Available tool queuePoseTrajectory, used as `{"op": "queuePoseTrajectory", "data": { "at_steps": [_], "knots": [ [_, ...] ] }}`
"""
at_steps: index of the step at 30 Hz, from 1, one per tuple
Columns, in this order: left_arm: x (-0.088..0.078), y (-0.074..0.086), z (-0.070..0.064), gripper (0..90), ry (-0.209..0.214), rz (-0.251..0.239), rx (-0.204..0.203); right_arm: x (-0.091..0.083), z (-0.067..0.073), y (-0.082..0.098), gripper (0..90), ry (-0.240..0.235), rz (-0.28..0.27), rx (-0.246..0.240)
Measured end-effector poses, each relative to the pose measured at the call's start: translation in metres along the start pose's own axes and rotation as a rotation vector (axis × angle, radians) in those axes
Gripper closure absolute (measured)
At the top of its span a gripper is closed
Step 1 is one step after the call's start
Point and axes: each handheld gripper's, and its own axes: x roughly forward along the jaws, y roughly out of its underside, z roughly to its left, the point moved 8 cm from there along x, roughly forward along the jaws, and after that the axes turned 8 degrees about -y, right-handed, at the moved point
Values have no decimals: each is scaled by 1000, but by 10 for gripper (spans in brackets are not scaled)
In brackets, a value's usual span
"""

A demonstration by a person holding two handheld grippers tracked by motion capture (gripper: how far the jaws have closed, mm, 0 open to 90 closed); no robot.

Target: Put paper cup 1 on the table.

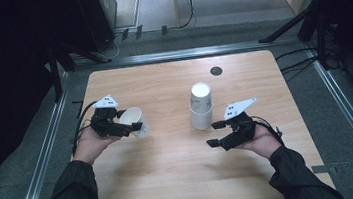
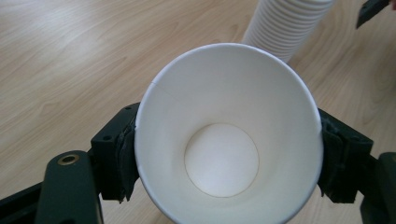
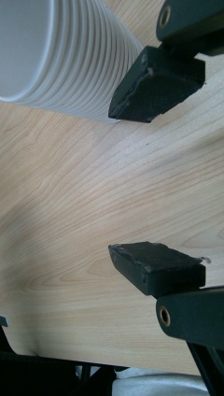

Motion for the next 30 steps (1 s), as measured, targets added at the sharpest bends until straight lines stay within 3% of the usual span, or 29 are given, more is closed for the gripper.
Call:
{"op": "queuePoseTrajectory", "data": {
  "at_steps": [9, 17, 30],
  "knots": [
    [7, 0, 21, 222, -77, 38, 6, -1, -2, 1, 297, 18, -2, -4],
    [17, 11, 45, 222, -157, 78, -19, 0, -2, 1, 297, 18, 2, 0],
    [32, 17, 58, 218, -232, 111, -36, -1, -2, 0, 301, 16, -3, -2]
  ]
}}
